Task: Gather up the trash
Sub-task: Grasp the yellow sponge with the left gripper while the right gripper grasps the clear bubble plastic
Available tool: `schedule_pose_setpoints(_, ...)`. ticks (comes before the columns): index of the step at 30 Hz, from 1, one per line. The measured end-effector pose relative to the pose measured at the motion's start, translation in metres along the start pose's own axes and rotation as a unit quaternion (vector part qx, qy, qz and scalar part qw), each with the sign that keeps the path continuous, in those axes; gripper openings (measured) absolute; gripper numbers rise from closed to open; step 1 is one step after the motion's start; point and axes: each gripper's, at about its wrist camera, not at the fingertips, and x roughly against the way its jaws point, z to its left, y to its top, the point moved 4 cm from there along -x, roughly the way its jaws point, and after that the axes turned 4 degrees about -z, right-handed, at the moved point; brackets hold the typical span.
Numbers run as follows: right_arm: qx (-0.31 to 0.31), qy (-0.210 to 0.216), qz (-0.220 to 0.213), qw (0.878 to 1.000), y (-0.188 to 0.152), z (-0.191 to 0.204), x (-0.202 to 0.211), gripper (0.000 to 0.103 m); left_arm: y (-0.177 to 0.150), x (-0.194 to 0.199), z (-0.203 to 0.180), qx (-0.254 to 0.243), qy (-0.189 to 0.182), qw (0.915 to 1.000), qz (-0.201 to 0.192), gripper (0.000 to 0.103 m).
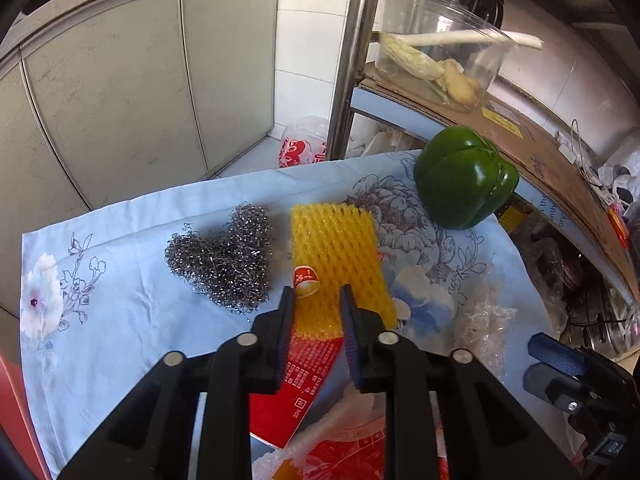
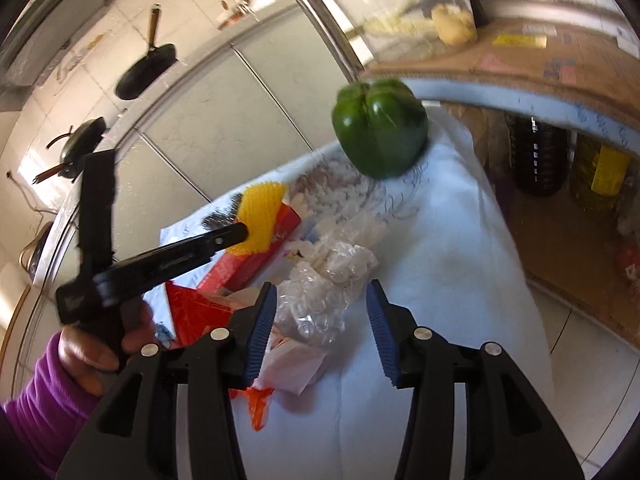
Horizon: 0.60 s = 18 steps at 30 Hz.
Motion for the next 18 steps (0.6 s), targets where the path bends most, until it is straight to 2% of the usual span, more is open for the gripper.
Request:
schedule_pose_setpoints(1,-0.011,0.004,0.009,1.0,-0.001,-0.001,-0.006,0.047,-0.001,0.002,-0.001,-0.004,0.001,1.0,-0.005,0.011)
schedule_pose_setpoints(2,-0.021,0.007,0.016,1.0,-0.001,-0.002,-0.011,0.047,-0.002,0.004,-0.003,-0.011,0.001,0.9999,-0.01,0.009)
schedule_pose_setpoints(9,-0.03,-0.006,0.024,0.999,-0.004,0.0,-0.027,0.047,-0.002,0.043,-0.005,0.0,-0.026,0.998,-0.058,0.008)
schedule_pose_setpoints(17,0.002,-0.023,0.005,1.0,-0.006,0.005,-0.033,0.047,-0.019,0.099,0.005,0.031,-0.035,0.994,-0.099,0.008)
schedule_pose_setpoints(18,0.004,-0.022,0.005,1.0,-0.005,0.005,-0.033,0.044,-0.022,0.105,0.008,0.033,-0.033,0.9937,-0.101,0.008)
